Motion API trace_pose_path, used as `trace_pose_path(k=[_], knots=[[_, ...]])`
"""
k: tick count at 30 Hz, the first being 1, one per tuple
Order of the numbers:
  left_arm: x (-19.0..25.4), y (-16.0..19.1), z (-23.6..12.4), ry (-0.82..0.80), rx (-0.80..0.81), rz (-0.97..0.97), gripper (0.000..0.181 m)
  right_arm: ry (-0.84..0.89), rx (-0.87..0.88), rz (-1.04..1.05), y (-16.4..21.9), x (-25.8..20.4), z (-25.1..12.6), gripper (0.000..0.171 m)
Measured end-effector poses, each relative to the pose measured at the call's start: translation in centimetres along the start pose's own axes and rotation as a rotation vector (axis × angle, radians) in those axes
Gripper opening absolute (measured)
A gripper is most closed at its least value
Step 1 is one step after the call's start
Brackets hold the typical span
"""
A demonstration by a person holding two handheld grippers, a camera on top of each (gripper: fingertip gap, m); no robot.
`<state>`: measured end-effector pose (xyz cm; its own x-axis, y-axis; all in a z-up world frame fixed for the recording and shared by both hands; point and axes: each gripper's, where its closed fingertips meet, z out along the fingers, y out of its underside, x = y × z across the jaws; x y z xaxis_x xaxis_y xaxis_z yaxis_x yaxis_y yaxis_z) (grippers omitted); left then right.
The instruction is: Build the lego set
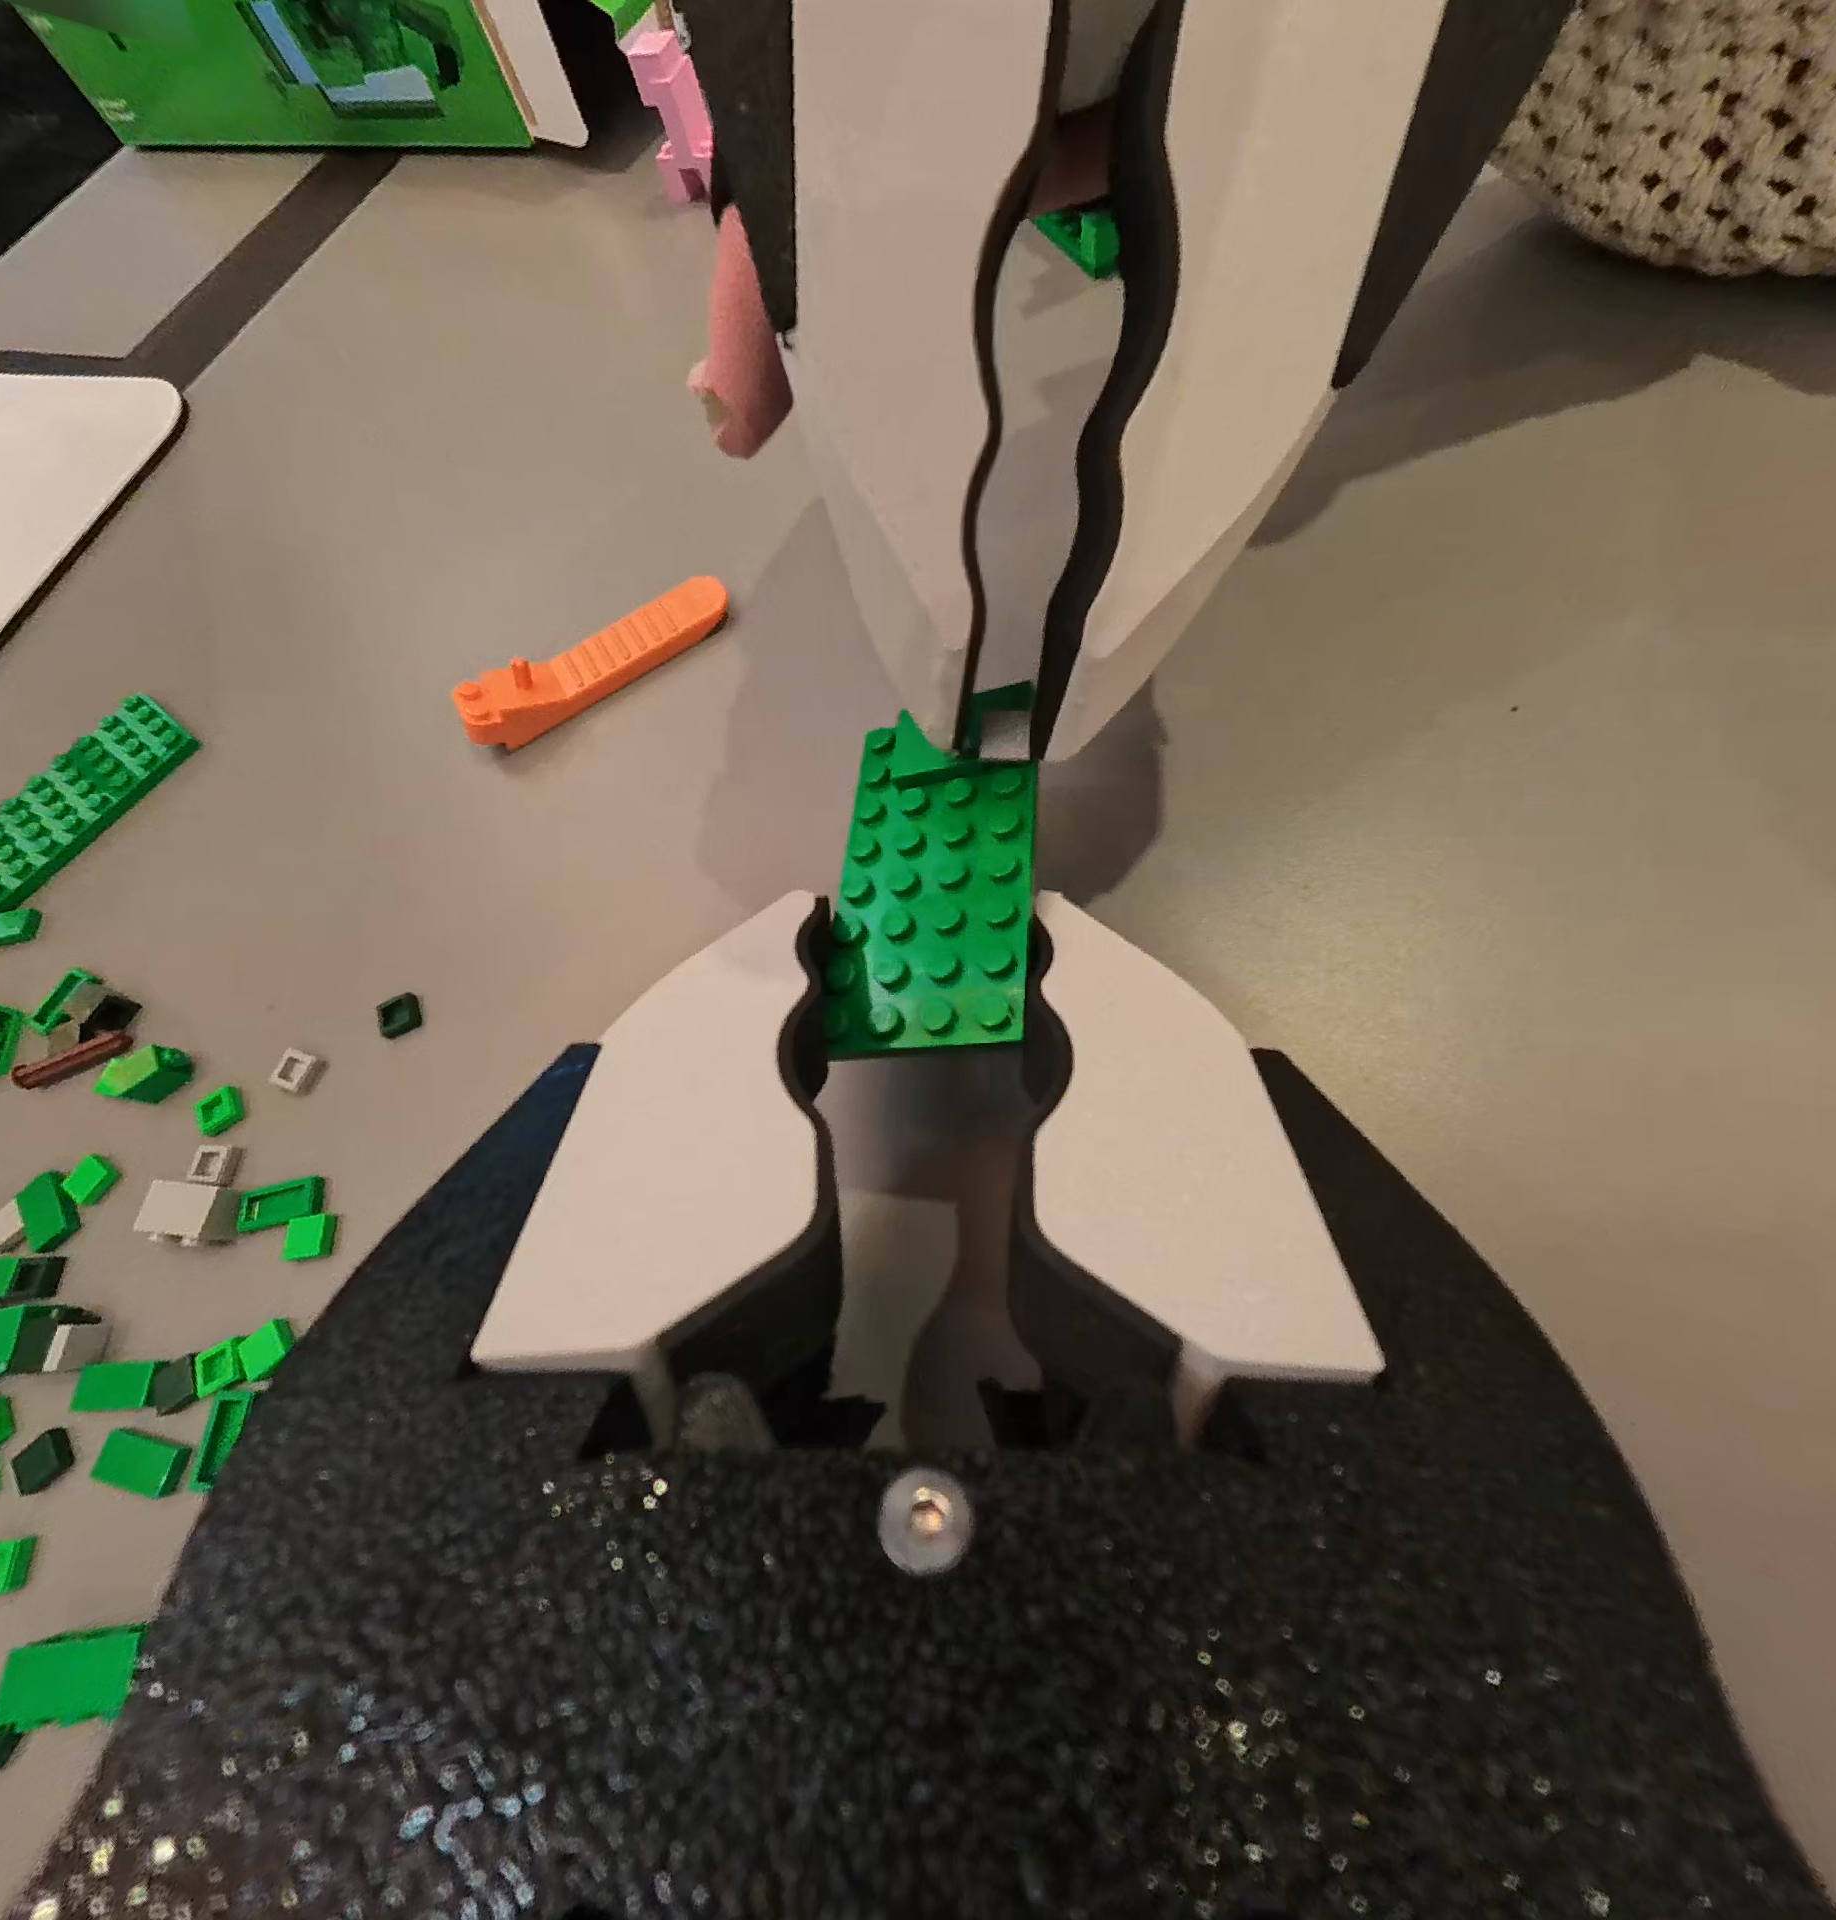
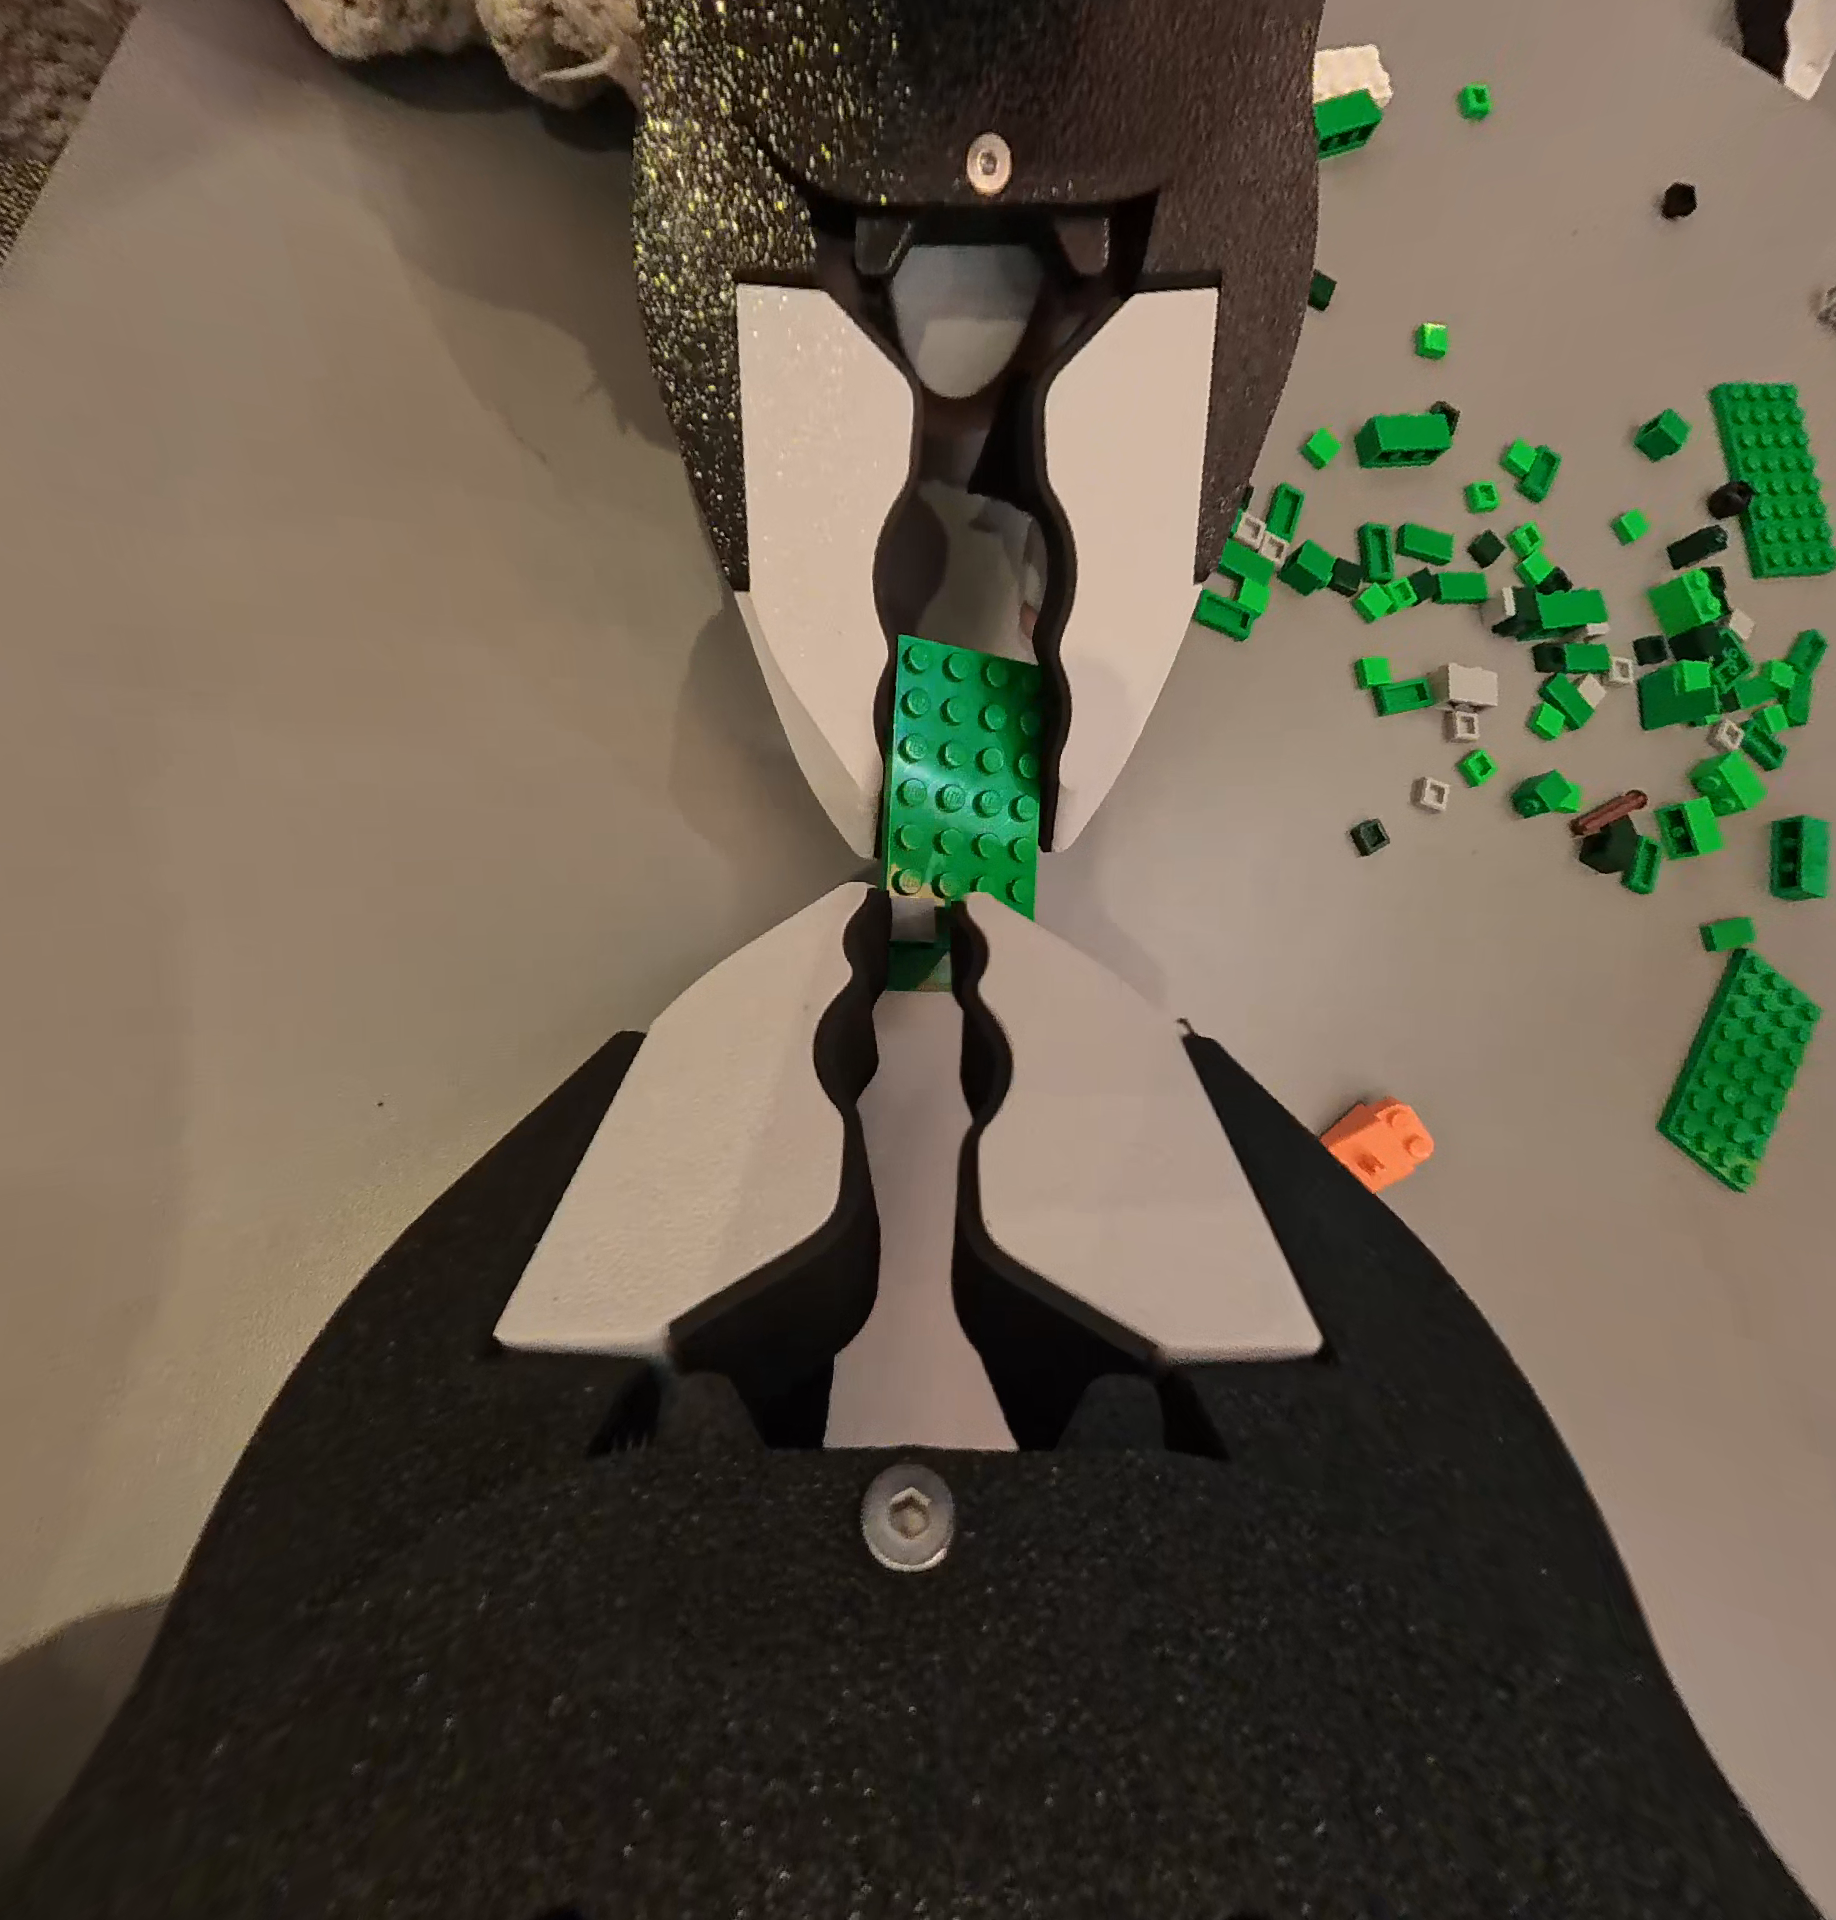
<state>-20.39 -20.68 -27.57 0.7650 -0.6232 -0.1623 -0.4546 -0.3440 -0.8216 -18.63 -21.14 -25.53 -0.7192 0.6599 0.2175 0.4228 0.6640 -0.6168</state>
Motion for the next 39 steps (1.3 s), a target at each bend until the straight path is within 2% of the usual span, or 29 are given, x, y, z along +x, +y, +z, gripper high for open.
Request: trace_pose_path(k=[4, 8, 12, 15, 19, 21, 29, 39], knots=[[-0.2, 0.1, 0.0, -0.008, -0.008, -0.01, 0.034, 0.029, -0.001, -0.01, 0.0, 0.3, -0.3, 0.015], [-1.0, 0.3, -0.3, -0.046, -0.015, -0.038, 0.034, 0.132, 0.011, -0.043, -0.7, 1.0, -0.9, 0.029], [-1.9, 0.2, -0.7, -0.072, 0.002, -0.09, 0.033, 0.443, 0.039, -0.251, -1.5, 1.6, -1.3, 0.034], [-2.1, 0.1, -0.9, -0.072, 0.013, -0.112, 0.033, 0.656, -0.005, -0.45, -1.1, 1.6, -1.0, 0.034], [-2.0, 0.2, -0.8, -0.067, 0.007, -0.12, 0.033, 0.809, -0.078, -0.626, -0.4, 2.0, -0.4, 0.031], [-1.9, 0.2, -0.7, -0.06, 0.006, -0.124, 0.033, 0.864, -0.093, -0.649, -0.5, 2.4, -0.4, 0.027], [-1.7, 0.0, -0.7, -0.045, 0.021, -0.135, 0.033, 0.871, -0.107, -0.699, -0.7, 2.1, 0.0, 0.008], [-1.4, 0.0, -0.6, -0.047, 0.012, -0.1, 0.033, 0.78, -0.08, -0.603, -0.5, 1.8, -0.1, 0.006]])
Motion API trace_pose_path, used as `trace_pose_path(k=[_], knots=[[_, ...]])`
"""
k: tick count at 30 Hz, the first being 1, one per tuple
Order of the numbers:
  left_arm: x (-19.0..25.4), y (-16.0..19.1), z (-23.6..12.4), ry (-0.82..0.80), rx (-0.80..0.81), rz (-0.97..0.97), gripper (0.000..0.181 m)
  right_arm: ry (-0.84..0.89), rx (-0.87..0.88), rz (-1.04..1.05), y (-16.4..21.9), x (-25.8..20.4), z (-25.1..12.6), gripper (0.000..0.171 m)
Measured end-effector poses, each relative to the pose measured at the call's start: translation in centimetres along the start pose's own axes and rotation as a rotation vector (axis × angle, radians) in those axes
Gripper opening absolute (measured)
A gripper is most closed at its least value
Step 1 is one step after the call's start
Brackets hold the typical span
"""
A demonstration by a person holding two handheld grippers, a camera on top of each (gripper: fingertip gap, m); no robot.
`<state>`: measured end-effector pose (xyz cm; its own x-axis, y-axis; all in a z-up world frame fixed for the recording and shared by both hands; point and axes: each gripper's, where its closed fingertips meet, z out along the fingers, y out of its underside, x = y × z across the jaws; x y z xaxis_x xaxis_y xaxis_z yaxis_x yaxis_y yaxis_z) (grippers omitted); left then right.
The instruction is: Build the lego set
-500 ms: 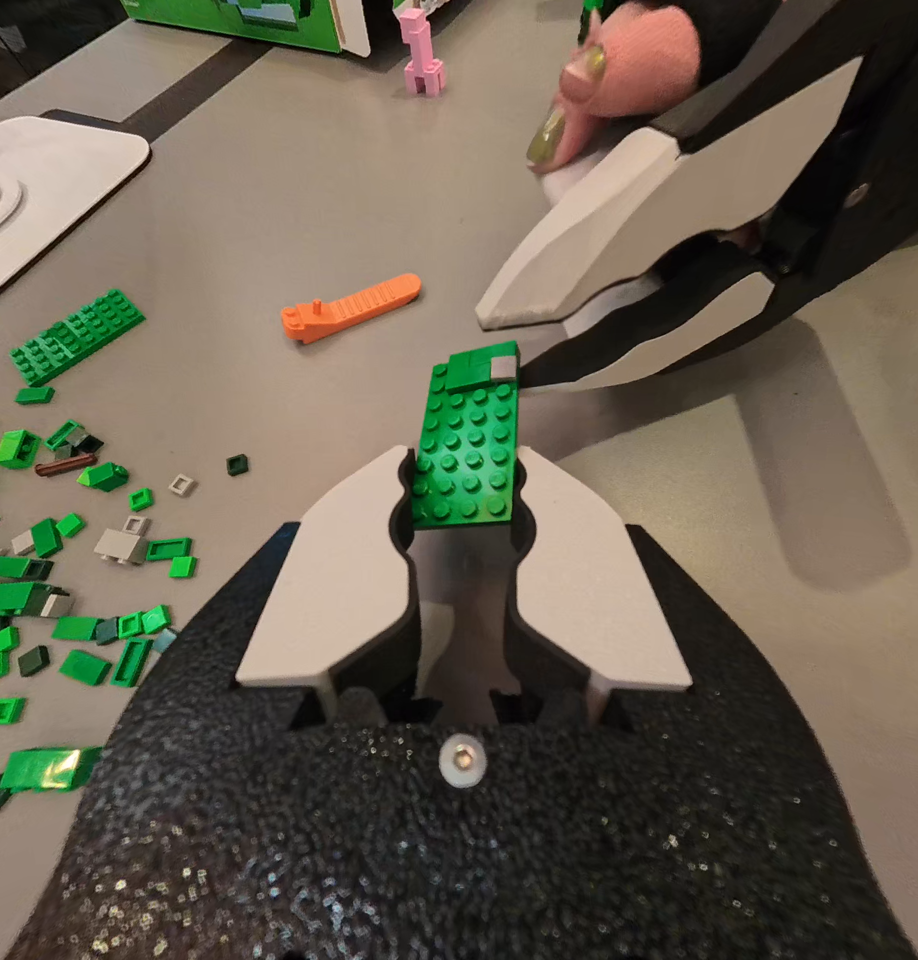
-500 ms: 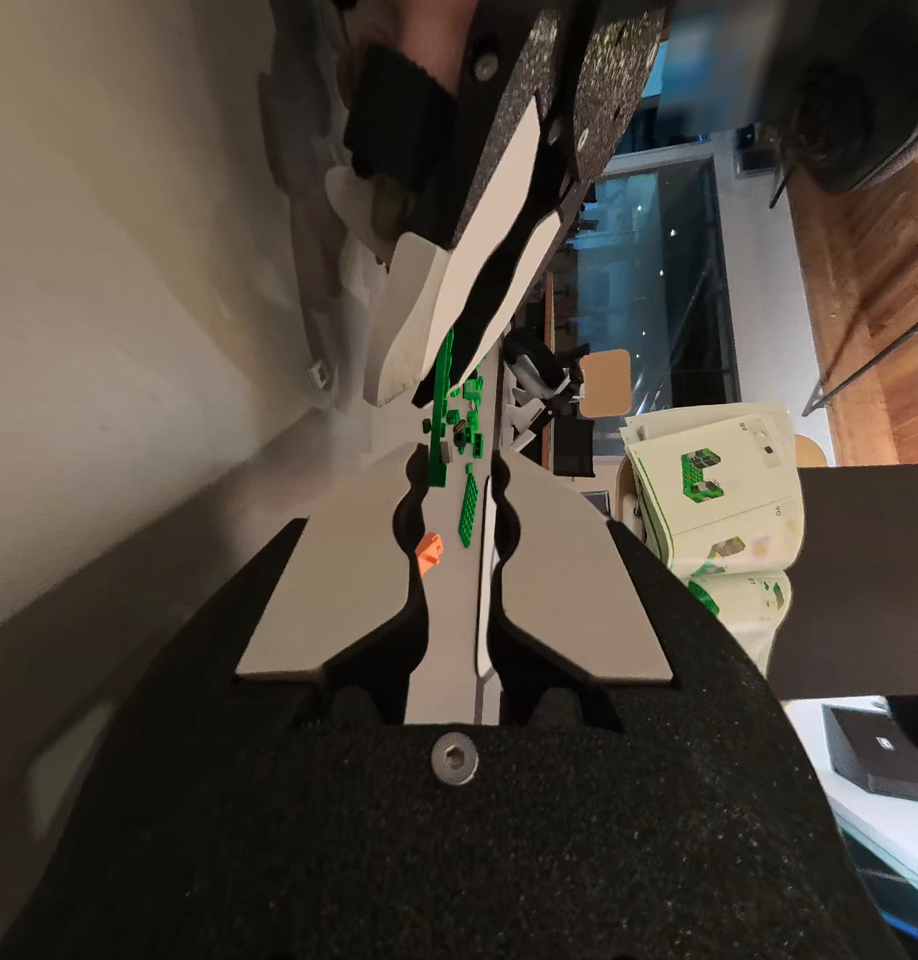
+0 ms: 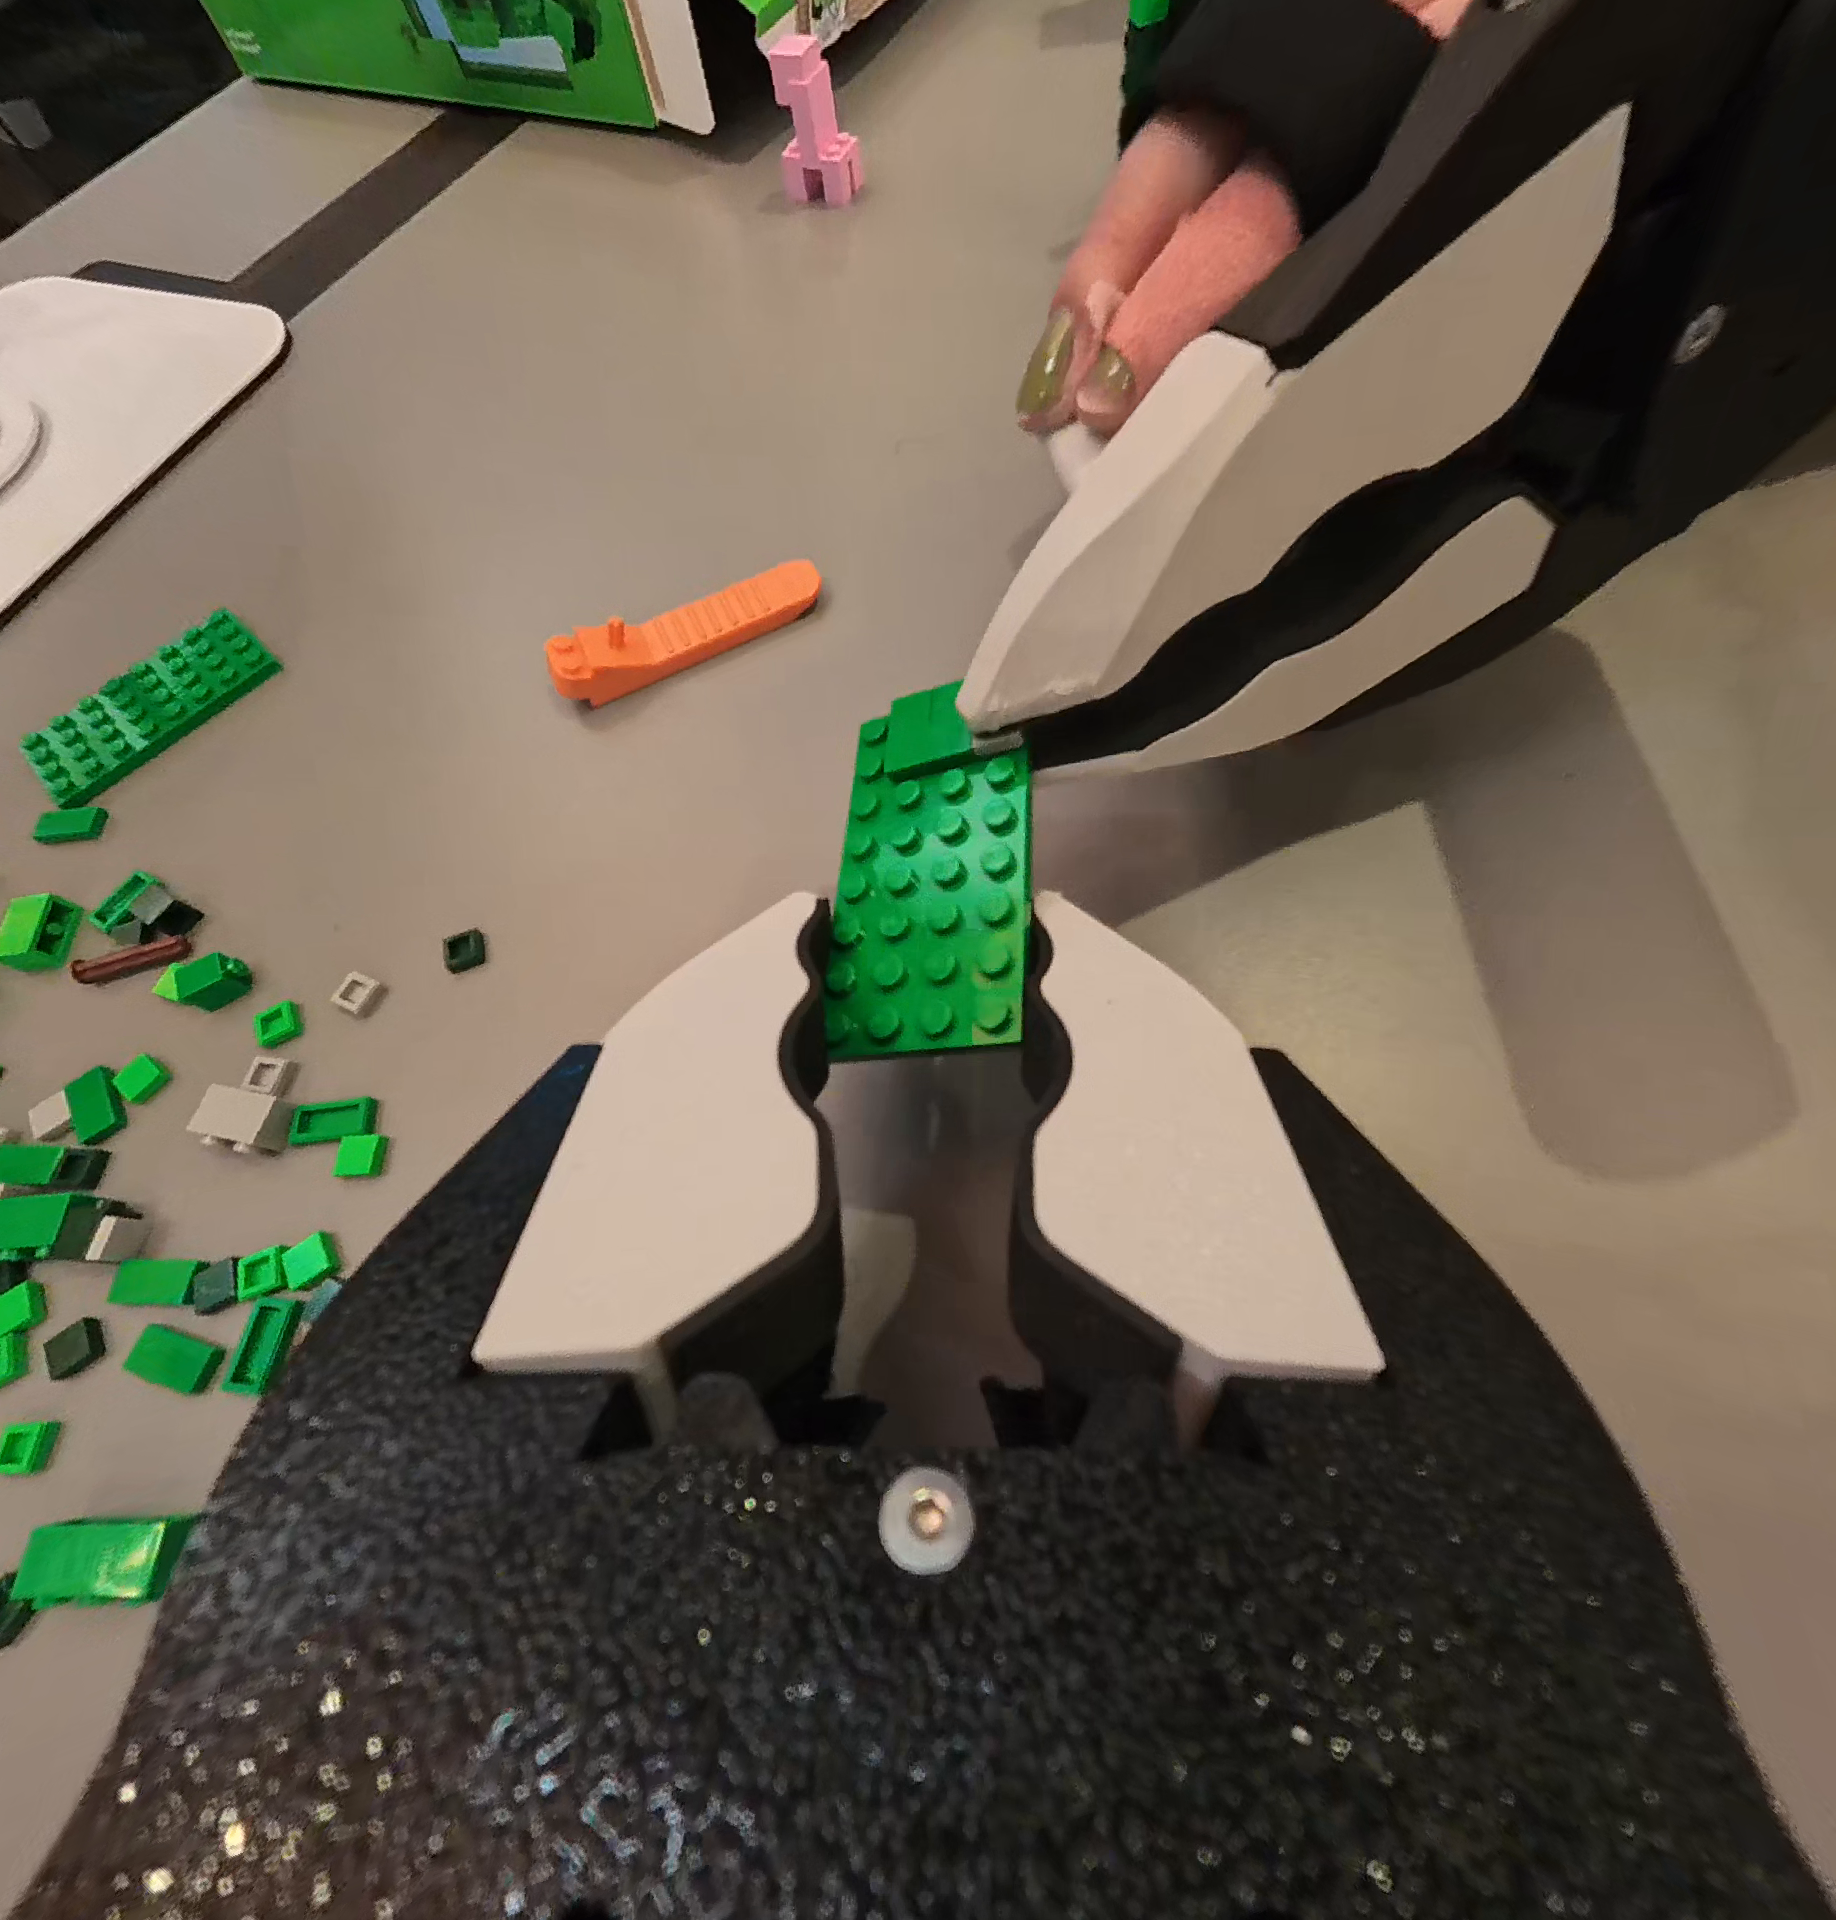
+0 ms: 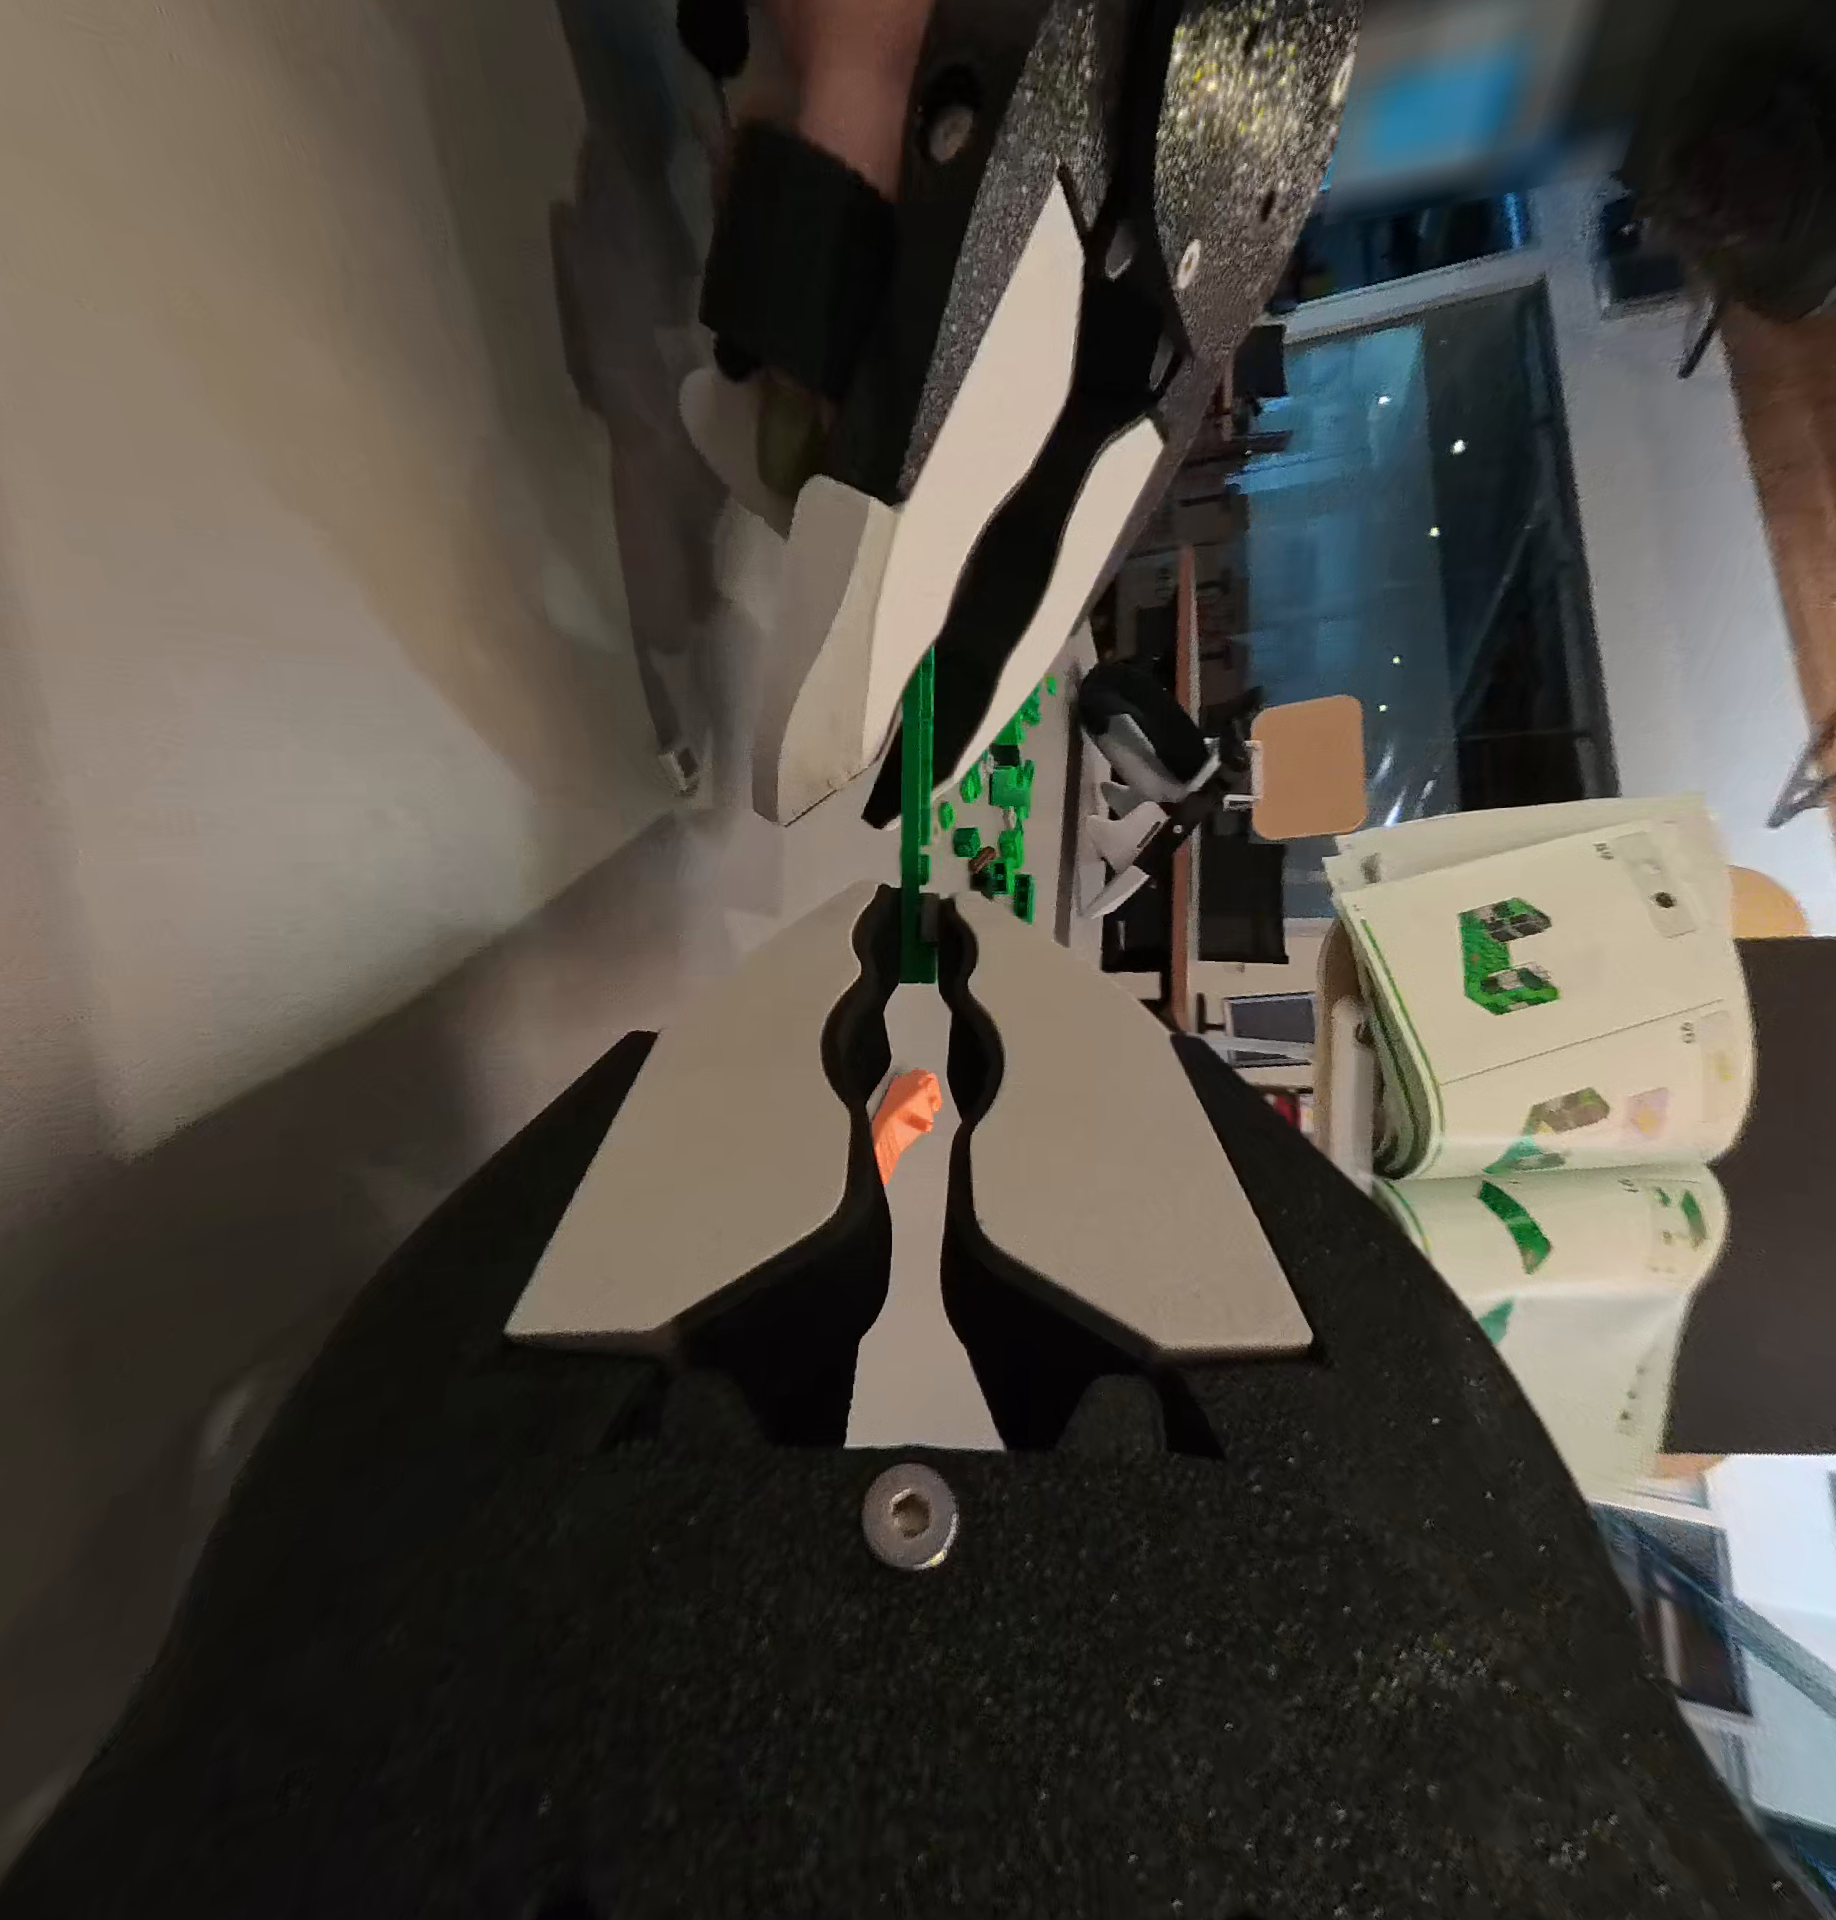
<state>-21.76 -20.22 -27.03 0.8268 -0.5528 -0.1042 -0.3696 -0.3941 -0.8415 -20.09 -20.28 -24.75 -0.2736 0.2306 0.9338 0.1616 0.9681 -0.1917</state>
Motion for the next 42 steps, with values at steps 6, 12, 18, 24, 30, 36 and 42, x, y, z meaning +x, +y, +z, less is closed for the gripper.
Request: trace_pose_path(k=[6, 12, 18, 24, 30, 36, 42], knots=[[-0.2, -0.6, -0.1, -0.025, 0.05, 0.011, 0.036, -0.05, 0.004, 0.076, 0.3, -0.1, 0.0, 0.006], [-1.3, -0.7, -0.3, -0.266, -0.007, 0.378, 0.071, -0.09, 0.037, 0.228, 1.1, 0.2, -0.1, 0.006], [-1.6, -2.1, -0.4, -0.171, 0.111, 0.053, 0.096, 0.125, 0.021, 0.021, 1.9, 2.3, -0.6, 0.006], [-2.5, -2.6, -1.4, -0.154, 0.212, -0.024, 0.008, 0.241, 0.011, -0.02, 2.7, 2.8, -0.8, 0.006], [-3.6, -2.5, -2.2, -0.251, 0.223, 0.085, 0.0, 0.259, -0.022, 0.063, 4.1, 2.8, -0.5, 0.006], [-3.8, -2.2, -2.4, -0.157, 0.247, -0.05, 0.0, 0.231, -0.008, 0.111, 4.1, 2.3, -0.1, 0.006], [-2.9, -3.3, -2.4, -0.065, 0.32, -0.174, 0.075, 0.251, 0.002, 0.062, 3.6, 2.2, -0.1, 0.006]])
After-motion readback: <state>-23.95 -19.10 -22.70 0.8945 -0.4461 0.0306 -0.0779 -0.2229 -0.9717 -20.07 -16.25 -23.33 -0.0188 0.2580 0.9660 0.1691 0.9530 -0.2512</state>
